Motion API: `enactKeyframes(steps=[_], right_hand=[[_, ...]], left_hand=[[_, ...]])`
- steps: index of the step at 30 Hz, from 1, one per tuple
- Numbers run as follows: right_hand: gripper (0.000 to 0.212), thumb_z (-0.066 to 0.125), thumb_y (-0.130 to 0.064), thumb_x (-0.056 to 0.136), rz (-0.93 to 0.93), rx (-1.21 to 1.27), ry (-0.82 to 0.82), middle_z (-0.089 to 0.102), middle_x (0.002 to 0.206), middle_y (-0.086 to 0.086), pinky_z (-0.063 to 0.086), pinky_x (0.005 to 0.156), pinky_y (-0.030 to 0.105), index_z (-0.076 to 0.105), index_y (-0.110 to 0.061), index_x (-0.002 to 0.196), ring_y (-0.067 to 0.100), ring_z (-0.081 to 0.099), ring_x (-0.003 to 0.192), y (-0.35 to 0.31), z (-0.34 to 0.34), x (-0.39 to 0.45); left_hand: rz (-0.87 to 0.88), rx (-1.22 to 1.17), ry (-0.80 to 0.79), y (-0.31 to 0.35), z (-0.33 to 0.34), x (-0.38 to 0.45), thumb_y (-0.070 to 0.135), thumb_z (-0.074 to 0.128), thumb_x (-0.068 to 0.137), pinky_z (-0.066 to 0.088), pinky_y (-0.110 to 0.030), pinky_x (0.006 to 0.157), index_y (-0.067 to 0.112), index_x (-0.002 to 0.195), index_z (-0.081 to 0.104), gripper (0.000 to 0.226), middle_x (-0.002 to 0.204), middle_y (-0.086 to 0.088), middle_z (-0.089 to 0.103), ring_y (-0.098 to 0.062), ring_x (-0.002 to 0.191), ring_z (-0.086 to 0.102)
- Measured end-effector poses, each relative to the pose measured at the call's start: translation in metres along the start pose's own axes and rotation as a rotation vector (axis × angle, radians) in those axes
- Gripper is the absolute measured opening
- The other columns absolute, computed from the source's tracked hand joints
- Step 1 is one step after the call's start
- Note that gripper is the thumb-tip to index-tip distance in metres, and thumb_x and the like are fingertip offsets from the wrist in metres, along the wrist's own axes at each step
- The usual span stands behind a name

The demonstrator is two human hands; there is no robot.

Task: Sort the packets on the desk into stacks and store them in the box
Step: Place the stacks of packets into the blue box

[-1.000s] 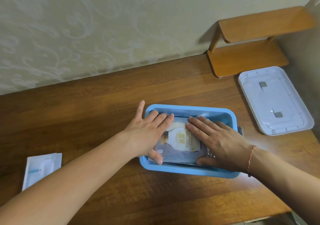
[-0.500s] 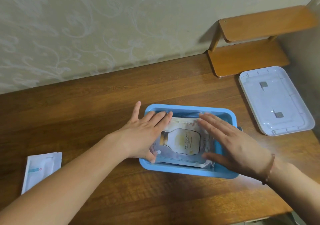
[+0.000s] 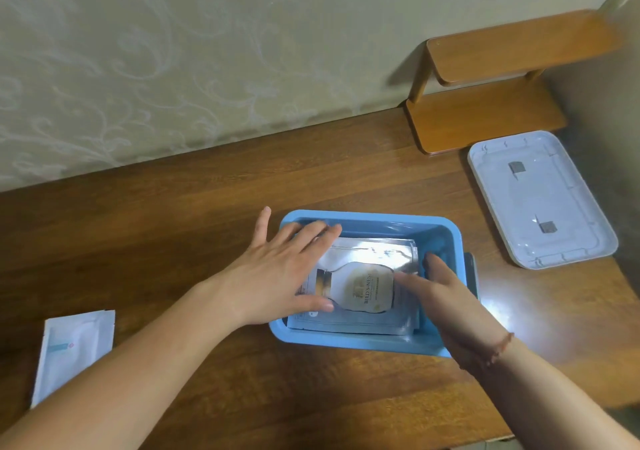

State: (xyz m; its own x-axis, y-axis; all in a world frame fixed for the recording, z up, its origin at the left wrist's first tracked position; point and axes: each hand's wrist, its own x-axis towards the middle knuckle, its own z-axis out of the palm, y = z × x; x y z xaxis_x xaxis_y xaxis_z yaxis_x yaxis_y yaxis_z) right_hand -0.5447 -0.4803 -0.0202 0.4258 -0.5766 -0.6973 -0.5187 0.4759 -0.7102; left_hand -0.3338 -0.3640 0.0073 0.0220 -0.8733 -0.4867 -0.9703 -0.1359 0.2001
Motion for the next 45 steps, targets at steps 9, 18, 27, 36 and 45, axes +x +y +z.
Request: enactKeyframes(steps=[9, 18, 27, 36, 45], right_hand=[[0.031, 0.065, -0.019, 0.088, 0.186, -0.085, -0.214, 0.071, 0.112, 0.015, 0.049, 0.100, 0.047, 0.062, -0.003, 0.114, 0.028, 0.066, 0.107, 0.005, -0.003, -0.001], [0.075, 0.074, -0.029, 0.084, -0.735, -0.945, -0.048, 0.036, 0.149, -0.013, 0.025, 0.113, 0.017, 0.037, -0.023, 0.148, 0.000, 0.030, 0.137, -0.013, -0.010, -0.015], [0.096, 0.045, -0.082, 0.076, -0.774, -1.387, -0.225, 0.046, 0.147, 0.008, 0.041, 0.108, 0.045, 0.036, -0.018, 0.148, 0.028, 0.048, 0.131, -0.014, 0.004, 0.020], [0.101, 0.048, -0.085, 0.070, -0.649, -1.293, -0.144, 0.043, 0.136, -0.004, 0.038, 0.105, 0.031, 0.030, -0.022, 0.147, 0.016, 0.042, 0.124, -0.021, 0.008, 0.023], [0.081, 0.044, -0.076, 0.081, -0.560, -1.228, -0.085, 0.054, 0.135, -0.002, 0.041, 0.101, 0.033, 0.038, -0.023, 0.141, 0.020, 0.051, 0.121, -0.013, 0.006, 0.024]], left_hand=[[-0.014, -0.103, 0.148, 0.001, 0.023, 0.005, 0.064, 0.045, 0.089, 0.002, -0.053, 0.120, 0.027, 0.153, 0.011, 0.081, 0.151, 0.009, 0.022, -0.011, 0.141, 0.014], [-0.054, 0.013, 0.198, 0.002, 0.029, 0.009, 0.068, 0.026, 0.092, 0.008, -0.056, 0.119, 0.022, 0.154, 0.013, 0.078, 0.151, 0.006, 0.030, -0.016, 0.141, 0.025], [-0.083, 0.091, 0.170, 0.005, 0.028, 0.013, 0.065, 0.023, 0.093, 0.006, -0.056, 0.119, 0.021, 0.156, 0.008, 0.078, 0.151, 0.006, 0.031, -0.016, 0.139, 0.026], [-0.065, 0.072, 0.206, 0.003, 0.031, 0.014, 0.065, 0.029, 0.092, 0.013, -0.055, 0.118, 0.022, 0.150, 0.025, 0.073, 0.144, 0.006, 0.041, -0.017, 0.133, 0.034], [-0.062, 0.055, 0.223, 0.001, 0.035, 0.015, 0.066, 0.027, 0.091, 0.015, -0.053, 0.118, 0.021, 0.152, 0.023, 0.075, 0.145, 0.007, 0.041, -0.016, 0.133, 0.034]])
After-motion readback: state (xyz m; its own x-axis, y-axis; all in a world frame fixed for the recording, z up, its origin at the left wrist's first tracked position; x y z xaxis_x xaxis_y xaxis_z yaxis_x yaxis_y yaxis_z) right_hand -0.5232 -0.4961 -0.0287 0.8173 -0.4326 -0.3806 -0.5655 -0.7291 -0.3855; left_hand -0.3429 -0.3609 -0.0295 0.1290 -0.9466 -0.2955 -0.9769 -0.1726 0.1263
